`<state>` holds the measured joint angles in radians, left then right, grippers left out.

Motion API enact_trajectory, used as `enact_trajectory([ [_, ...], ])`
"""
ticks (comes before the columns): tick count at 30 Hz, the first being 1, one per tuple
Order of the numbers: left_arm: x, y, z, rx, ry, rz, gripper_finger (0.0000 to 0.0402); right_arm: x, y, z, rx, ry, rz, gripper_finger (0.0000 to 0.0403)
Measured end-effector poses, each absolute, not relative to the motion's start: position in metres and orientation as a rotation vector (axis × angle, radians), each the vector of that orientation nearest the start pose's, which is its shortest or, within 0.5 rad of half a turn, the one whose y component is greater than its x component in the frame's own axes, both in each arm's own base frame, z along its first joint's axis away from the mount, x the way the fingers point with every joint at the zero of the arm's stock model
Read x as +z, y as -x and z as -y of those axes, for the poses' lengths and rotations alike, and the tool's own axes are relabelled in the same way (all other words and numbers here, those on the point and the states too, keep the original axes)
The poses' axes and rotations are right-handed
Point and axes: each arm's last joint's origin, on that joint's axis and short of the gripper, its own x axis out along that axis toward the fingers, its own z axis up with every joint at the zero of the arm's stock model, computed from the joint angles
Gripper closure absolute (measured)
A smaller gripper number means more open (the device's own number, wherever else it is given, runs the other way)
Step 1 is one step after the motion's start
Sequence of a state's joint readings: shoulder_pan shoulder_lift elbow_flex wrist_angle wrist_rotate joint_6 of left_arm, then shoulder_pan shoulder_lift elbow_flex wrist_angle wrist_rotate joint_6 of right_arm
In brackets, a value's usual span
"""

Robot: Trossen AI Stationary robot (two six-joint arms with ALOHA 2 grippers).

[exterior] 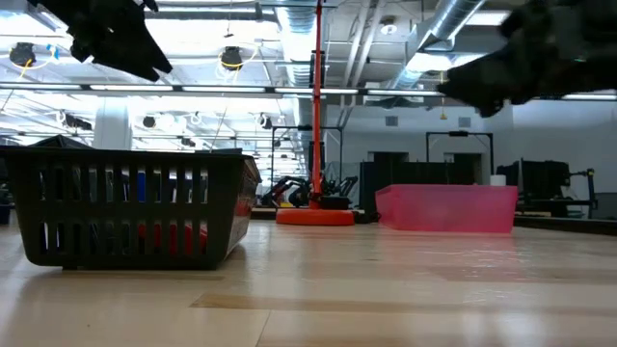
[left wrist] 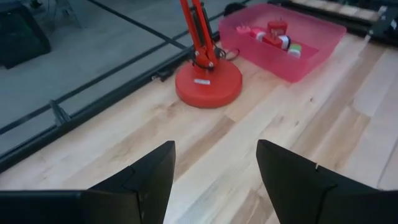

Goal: Pick & Place Office items

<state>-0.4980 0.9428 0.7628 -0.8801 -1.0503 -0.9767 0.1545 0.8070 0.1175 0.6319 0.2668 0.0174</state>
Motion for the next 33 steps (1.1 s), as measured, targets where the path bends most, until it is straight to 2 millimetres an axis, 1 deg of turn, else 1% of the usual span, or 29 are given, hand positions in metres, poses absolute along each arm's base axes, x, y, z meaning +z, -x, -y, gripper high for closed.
enact_trajectory([
  [2,0.261,-0.150,0.053,0.791,0.161,-0.410,0.0179,0.173,-0.146,-0.017,-0.098,0.001,0.003,0.0214],
  [4,0.262,-0.151,0.053,0.791,0.170,-0.397,0.0179,0.167,-0.135,-0.015,-0.100,0.007,0.020,0.0223],
  [6,0.263,-0.152,0.054,0.787,0.180,-0.388,0.0179,0.167,-0.129,-0.014,-0.088,0.011,-0.014,0.0233],
  [8,0.263,-0.153,0.054,0.783,0.188,-0.380,0.0179,0.167,-0.122,-0.014,-0.040,0.015,-0.039,0.0243],
  [12,0.265,-0.154,0.054,0.796,0.187,-0.354,0.0179,0.166,-0.103,-0.013,0.023,0.028,-0.074,0.0263],
  [13,0.265,-0.154,0.054,0.804,0.182,-0.343,0.0179,0.166,-0.098,-0.012,0.039,0.027,-0.067,0.0268],
  [14,0.265,-0.154,0.054,0.812,0.176,-0.333,0.0179,0.172,-0.094,-0.013,0.077,0.028,-0.021,0.0273],
  [15,0.263,-0.154,0.054,0.823,0.166,-0.324,0.0179,0.177,-0.093,-0.014,0.115,0.035,0.000,0.0278],
  [16,0.260,-0.154,0.054,0.834,0.145,-0.319,0.0179,0.178,-0.092,-0.014,0.133,0.050,-0.017,0.0282],
  [18,0.249,-0.153,0.054,0.843,0.085,-0.324,0.0179,0.184,-0.091,-0.014,0.133,0.063,-0.023,0.0290],
  [19,0.242,-0.151,0.053,0.844,0.056,-0.330,0.0179,0.182,-0.090,-0.014,0.121,0.063,-0.043,0.0294],
  [21,0.225,-0.145,0.053,0.825,-0.012,-0.364,0.0179,0.172,-0.090,-0.013,0.112,0.048,-0.129,0.0299],
  [24,0.194,-0.134,0.057,0.768,-0.048,-0.376,0.0179,0.170,-0.089,-0.014,0.125,0.003,-0.159,0.0302],
  [27,0.170,-0.122,0.060,0.738,-0.036,-0.274,0.0179,0.173,-0.090,-0.015,0.140,-0.010,-0.130,0.0302],
  [30,0.158,-0.111,0.059,0.700,-0.024,-0.207,0.0179,0.177,-0.090,-0.015,0.140,-0.010,-0.083,0.0302],
  [33,0.156,-0.107,0.058,0.637,0.014,-0.182,0.0179,0.180,-0.090,-0.015,0.125,-0.013,-0.055,0.0302],
])
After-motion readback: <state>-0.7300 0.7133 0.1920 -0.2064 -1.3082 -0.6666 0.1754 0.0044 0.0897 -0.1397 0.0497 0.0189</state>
